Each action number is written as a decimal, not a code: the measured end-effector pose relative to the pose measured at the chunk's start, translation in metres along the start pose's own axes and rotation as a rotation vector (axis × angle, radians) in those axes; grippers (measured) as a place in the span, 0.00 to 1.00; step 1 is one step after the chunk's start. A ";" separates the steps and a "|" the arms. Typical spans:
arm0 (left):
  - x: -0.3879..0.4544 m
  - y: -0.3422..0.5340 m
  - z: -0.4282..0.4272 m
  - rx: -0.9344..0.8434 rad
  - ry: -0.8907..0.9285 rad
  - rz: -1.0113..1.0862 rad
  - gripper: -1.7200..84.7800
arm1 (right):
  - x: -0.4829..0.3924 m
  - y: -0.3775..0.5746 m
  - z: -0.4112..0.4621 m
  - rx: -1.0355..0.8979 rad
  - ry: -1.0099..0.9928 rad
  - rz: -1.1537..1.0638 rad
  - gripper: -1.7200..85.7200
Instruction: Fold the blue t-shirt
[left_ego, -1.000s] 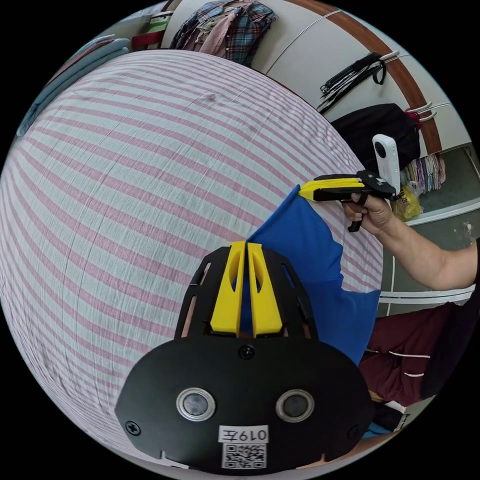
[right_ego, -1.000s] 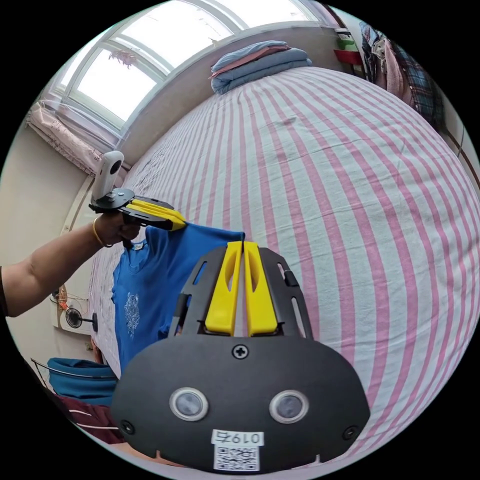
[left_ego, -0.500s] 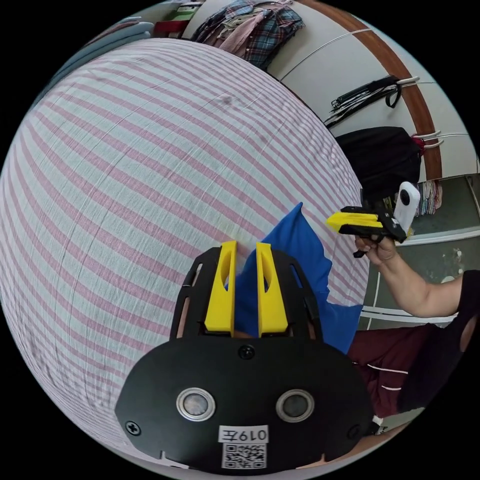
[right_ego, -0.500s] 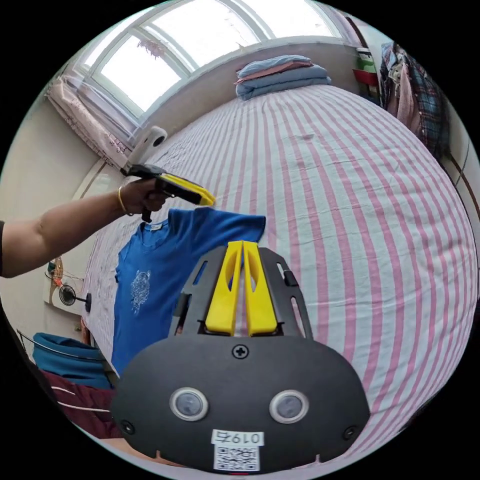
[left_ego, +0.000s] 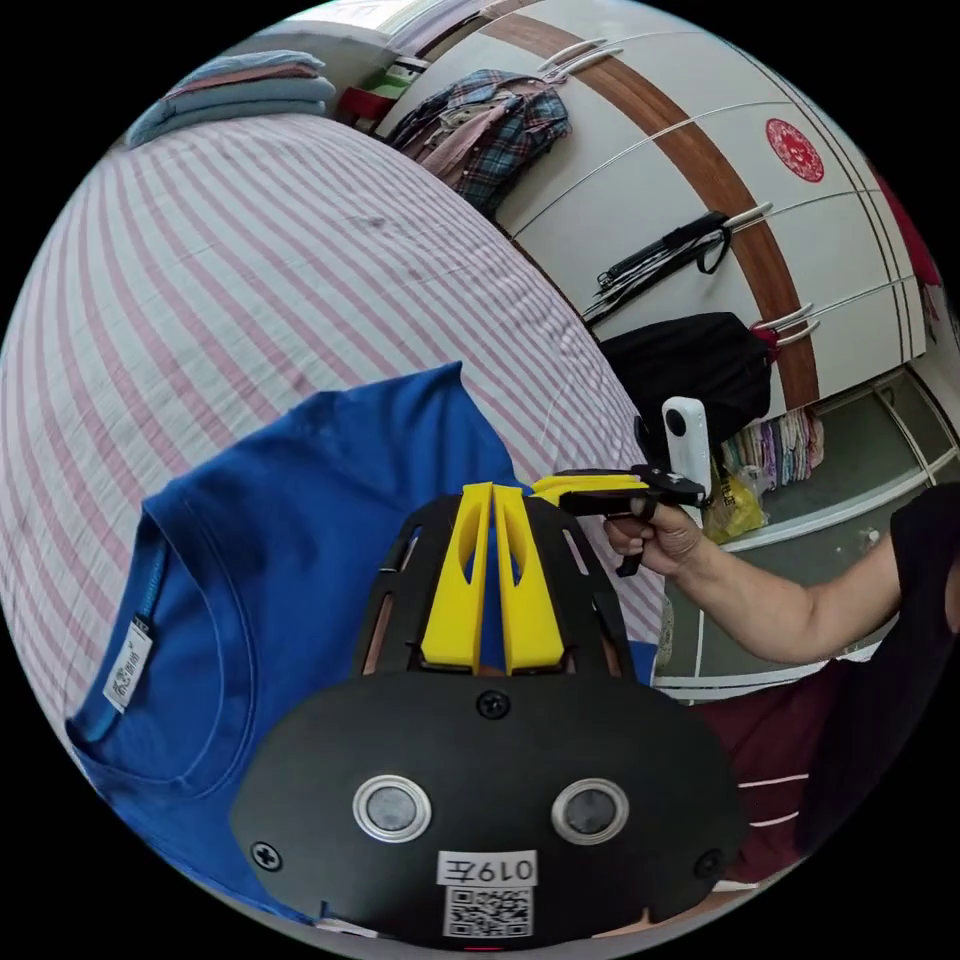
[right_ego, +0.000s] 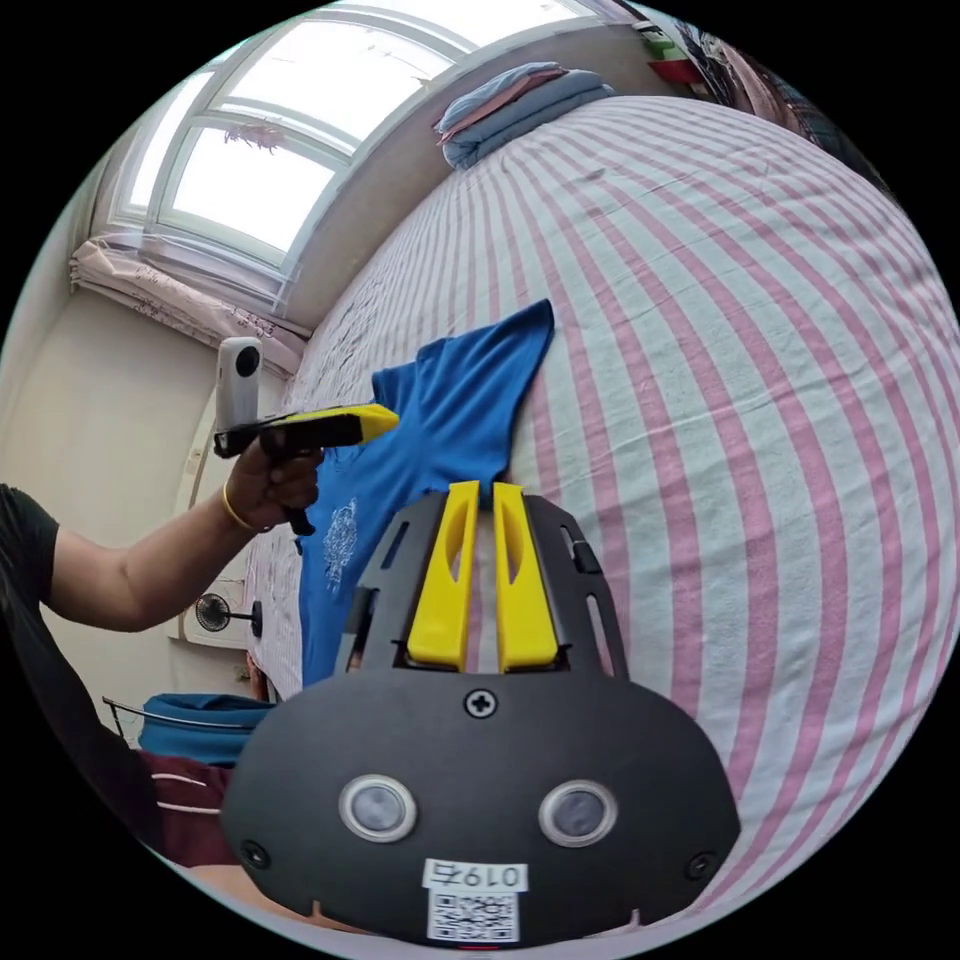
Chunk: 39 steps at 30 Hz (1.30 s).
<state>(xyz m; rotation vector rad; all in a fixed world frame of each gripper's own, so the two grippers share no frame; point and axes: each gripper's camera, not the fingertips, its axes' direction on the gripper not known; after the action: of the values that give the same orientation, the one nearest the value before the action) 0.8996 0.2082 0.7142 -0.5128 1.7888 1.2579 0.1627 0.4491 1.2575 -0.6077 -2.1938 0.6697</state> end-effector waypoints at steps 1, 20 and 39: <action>-0.004 0.009 0.008 -0.023 -0.010 -0.031 0.03 | 0.000 -0.002 0.002 -0.011 0.018 0.002 0.03; 0.015 0.067 -0.023 0.127 -0.180 -0.065 0.03 | -0.109 -0.125 0.030 0.011 0.205 -0.402 0.09; -0.100 0.031 -0.098 -0.019 -0.164 -0.009 0.19 | -0.116 -0.272 0.107 -0.387 0.034 -0.689 0.11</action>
<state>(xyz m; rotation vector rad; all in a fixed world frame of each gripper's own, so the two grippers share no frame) 0.8907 0.1184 0.8258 -0.4158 1.6376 1.2744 0.0938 0.1465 1.3057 -0.0165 -2.3080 -0.1265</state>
